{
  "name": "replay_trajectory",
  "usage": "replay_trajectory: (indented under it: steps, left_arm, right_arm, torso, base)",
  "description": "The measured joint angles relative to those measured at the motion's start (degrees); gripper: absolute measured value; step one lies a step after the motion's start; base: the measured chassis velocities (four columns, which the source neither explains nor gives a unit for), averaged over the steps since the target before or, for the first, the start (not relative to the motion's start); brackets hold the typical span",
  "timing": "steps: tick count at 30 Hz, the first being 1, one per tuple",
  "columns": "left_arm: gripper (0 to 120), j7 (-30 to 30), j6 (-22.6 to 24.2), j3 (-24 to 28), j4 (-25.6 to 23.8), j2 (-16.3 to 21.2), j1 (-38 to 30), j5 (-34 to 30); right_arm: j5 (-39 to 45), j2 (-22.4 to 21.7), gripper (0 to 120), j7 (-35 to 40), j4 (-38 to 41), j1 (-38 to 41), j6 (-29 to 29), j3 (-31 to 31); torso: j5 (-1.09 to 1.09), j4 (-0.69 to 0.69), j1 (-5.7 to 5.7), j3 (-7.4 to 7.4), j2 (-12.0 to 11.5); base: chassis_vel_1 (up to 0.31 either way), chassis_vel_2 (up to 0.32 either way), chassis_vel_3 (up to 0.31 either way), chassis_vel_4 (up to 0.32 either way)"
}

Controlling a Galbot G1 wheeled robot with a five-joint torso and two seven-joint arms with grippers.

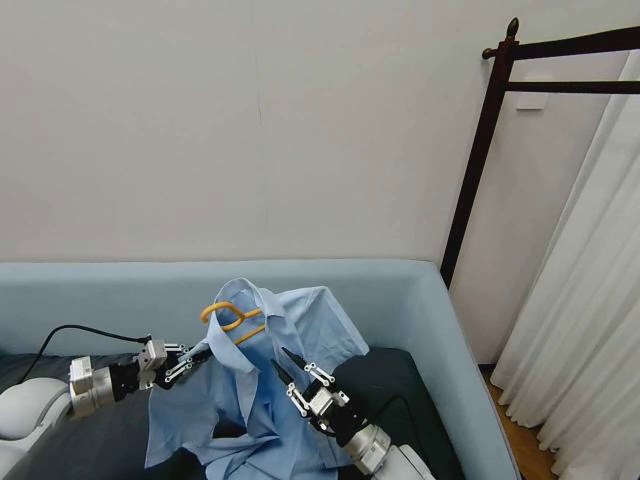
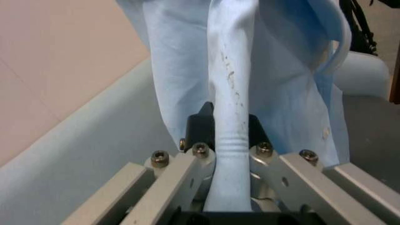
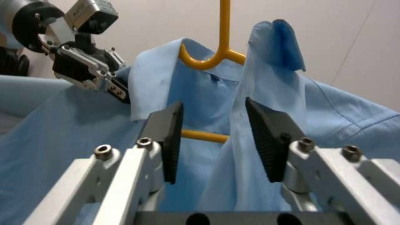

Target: Pick up the clothes from the sofa and hang them on the clothes hanger.

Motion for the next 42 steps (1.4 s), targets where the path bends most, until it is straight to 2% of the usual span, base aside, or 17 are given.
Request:
replay_trajectory:
  steps: [1, 3, 4, 8, 9, 13, 16, 20, 21, 25, 26, 30, 32, 34, 35, 40, 42]
  left_arm:
    - [2, -0.09, 0.05, 0.03, -0.11, 0.07, -0.01, 0.00]
    - [2, -0.74, 0.13, 0.09, -0.41, 0.24, 0.02, 0.15]
    - [2, -0.74, 0.13, 0.09, -0.41, 0.24, 0.02, 0.15]
    - [2, -1.06, 0.16, 0.09, -0.66, 0.30, 0.30, 0.30]
    - [2, -1.06, 0.16, 0.09, -0.66, 0.30, 0.30, 0.30]
    - [2, -1.18, 0.16, -0.06, -0.83, 0.18, 0.70, 0.31]
    - [2, -1.21, 0.17, -0.10, -0.79, 0.16, 0.72, 0.32]
    - [2, -1.26, 0.07, -0.12, -0.26, 0.02, 0.61, 0.59]
    - [2, -1.26, 0.07, -0.12, -0.26, 0.02, 0.61, 0.59]
    - [2, -1.33, -0.05, 0.09, 0.62, -0.51, 0.02, 1.07]
    - [2, -1.33, -0.05, 0.09, 0.62, -0.51, 0.02, 1.07]
    - [2, -1.34, -0.05, 0.63, 1.01, -0.92, -0.47, 1.21]
    - [2, -1.35, -0.05, 0.77, 1.08, -1.03, -0.57, 1.22]
    - [2, -1.39, -0.05, 0.95, 1.26, -1.21, -0.74, 1.24]
    - [2, -1.39, -0.05, 0.95, 1.26, -1.21, -0.74, 1.24]
    - [2, -1.45, -0.06, 1.27, 1.57, -1.39, -1.12, 1.20]
    - [2, -1.45, -0.06, 1.37, 1.59, -1.42, -1.26, 1.17]
  right_arm:
    - [0.13, 0.00, 47, 0.19, 0.10, 0.00, -0.15, -0.20]
    - [0.73, -0.13, 58, 2.09, 1.05, 0.05, -1.94, -1.68]
    - [0.73, -0.13, 58, 2.09, 1.05, 0.05, -1.94, -1.68]
    - [2.19, -0.19, 75, 9.26, 3.81, 0.43, -8.91, -5.61]
    - [2.19, -0.19, 75, 9.26, 3.81, 0.43, -8.91, -5.61]
    - [1.95, 0.32, 94, 15.29, 5.13, 0.68, -14.28, -8.06]
    - [1.21, 0.64, 98, 16.78, 5.05, 0.78, -15.09, -8.45]
    - [2.99, 1.08, 84, 18.41, 4.76, 0.86, -15.59, -8.65]
    - [2.99, 1.08, 84, 18.41, 4.76, 0.86, -15.59, -8.65]
    - [4.95, 0.99, 66, 18.47, 4.93, 0.96, -15.45, -8.82]
    - [4.95, 0.99, 66, 18.47, 4.93, 0.96, -15.45, -8.82]
    - [3.80, 1.17, 47, 19.82, 4.37, 1.19, -15.74, -8.53]
    - [3.37, 1.28, 44, 20.32, 4.21, 1.26, -15.81, -8.51]
    - [2.64, 1.48, 33, 20.82, 3.94, 1.40, -15.81, -8.46]
    - [2.64, 1.48, 33, 20.82, 3.94, 1.40, -15.81, -8.46]
    - [1.70, 1.75, 12, 21.44, 3.30, 2.07, -15.78, -8.18]
    - [1.74, 1.81, 7, 21.54, 3.19, 2.32, -15.91, -8.11]
  torso:
    - [0.00, 0.00, 0.00, 0.00, 0.00]
    - [0.00, 0.00, 0.00, 0.00, 0.00]
    - [0.00, 0.00, 0.00, 0.00, 0.00]
    - [0.00, 0.00, 0.00, 0.00, 0.00]
    - [0.00, 0.00, 0.00, 0.00, 0.00]
    - [0.00, 0.00, 0.00, 0.00, 0.00]
    - [0.00, 0.00, 0.00, 0.00, 0.00]
    - [0.00, 0.00, 0.00, 0.00, 0.00]
    - [0.00, 0.00, 0.00, 0.00, 0.00]
    - [0.00, 0.00, 0.00, 0.00, 0.00]
    - [0.00, 0.00, 0.00, 0.00, 0.00]
    - [0.00, 0.00, 0.00, 0.00, 0.00]
    - [0.00, 0.00, 0.00, 0.00, 0.00]
    - [0.00, 0.00, 0.00, 0.00, 0.00]
    - [0.00, 0.00, 0.00, 0.00, 0.00]
    - [0.00, 0.00, 0.00, 0.00, 0.00]
    - [0.00, 0.00, 0.00, 0.00, 0.00]
  base:
    - [0.000, 0.000, 0.000, 0.000]
    - [0.000, 0.000, 0.000, 0.000]
    - [0.000, 0.000, 0.000, 0.000]
    - [0.000, 0.000, 0.000, 0.000]
    - [0.000, 0.000, 0.000, 0.000]
    - [0.000, 0.000, 0.000, 0.000]
    - [0.000, 0.000, 0.000, 0.000]
    - [0.000, 0.000, 0.000, 0.000]
    - [0.000, 0.000, 0.000, 0.000]
    - [0.000, 0.000, 0.000, 0.000]
    - [0.000, 0.000, 0.000, 0.000]
    - [0.000, 0.000, 0.000, 0.000]
    - [0.000, 0.000, 0.000, 0.000]
    - [0.000, 0.000, 0.000, 0.000]
    - [0.000, 0.000, 0.000, 0.000]
    - [0.000, 0.000, 0.000, 0.000]
    - [0.000, 0.000, 0.000, 0.000]
